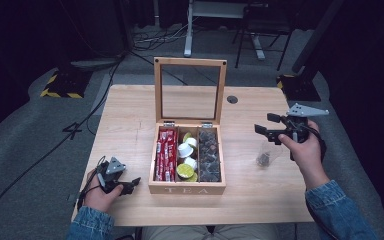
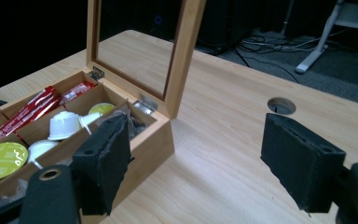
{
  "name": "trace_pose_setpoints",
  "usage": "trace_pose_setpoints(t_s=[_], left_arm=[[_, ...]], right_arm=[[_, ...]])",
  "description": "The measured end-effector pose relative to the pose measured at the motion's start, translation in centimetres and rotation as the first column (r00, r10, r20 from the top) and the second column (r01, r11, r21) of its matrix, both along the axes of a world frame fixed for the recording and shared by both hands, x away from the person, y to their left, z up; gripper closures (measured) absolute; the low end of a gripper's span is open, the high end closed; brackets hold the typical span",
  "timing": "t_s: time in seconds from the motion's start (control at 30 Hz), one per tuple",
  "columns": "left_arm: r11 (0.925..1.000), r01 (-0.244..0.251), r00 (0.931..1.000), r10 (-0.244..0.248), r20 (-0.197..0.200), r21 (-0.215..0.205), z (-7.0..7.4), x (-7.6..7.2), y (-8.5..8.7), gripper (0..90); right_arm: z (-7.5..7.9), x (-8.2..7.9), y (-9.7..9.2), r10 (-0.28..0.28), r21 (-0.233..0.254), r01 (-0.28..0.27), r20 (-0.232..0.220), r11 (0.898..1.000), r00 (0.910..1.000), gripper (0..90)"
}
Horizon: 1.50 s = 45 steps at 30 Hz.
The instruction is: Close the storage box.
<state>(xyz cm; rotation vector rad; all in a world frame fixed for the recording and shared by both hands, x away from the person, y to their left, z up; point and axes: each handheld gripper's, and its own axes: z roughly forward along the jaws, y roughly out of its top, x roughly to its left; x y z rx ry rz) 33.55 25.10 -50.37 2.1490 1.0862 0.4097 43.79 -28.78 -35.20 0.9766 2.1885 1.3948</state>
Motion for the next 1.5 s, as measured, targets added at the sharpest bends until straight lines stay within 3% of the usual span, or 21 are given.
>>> trace_pose_setpoints(t_s=[0.27, 0.67, 0.87, 1.2, 1.5], left_arm=[[1.0, -0.001, 1.0, 0.001, 0.0, 0.0, 0.0, 0.0, 0.0, 21.8], [1.0, -0.001, 1.0, 0.001, 0.001, 0.001, 0.0, 0.0, 0.0, 21.8], [1.0, 0.0, 1.0, 0.0, 0.001, 0.002, 0.0, 0.0, 0.0, 21.8], [1.0, -0.001, 1.0, 0.001, 0.001, -0.001, 0.0, 0.0, 0.0, 21.8], [1.0, -0.002, 1.0, 0.002, 0.001, -0.001, 0.0, 0.0, 0.0, 21.8]], right_arm=[[1.8, 2.5, 2.6, 0.035, -0.035, -0.035, 0.002, 0.999, 0.9994, 27.3], [4.5, 7.6, 6.7, 0.084, -0.009, -0.084, 0.014, 0.996, 0.9963, 34.2], [4.7, 10.0, 8.4, 0.083, -0.047, -0.082, 0.015, 0.995, 0.9965, 35.7], [4.5, 13.9, 10.4, 0.037, -0.038, -0.037, 0.002, 0.999, 0.9993, 37.2], [4.5, 15.2, 12.0, 0.024, -0.019, -0.024, -0.002, 1.0, 0.9997, 43.3]])
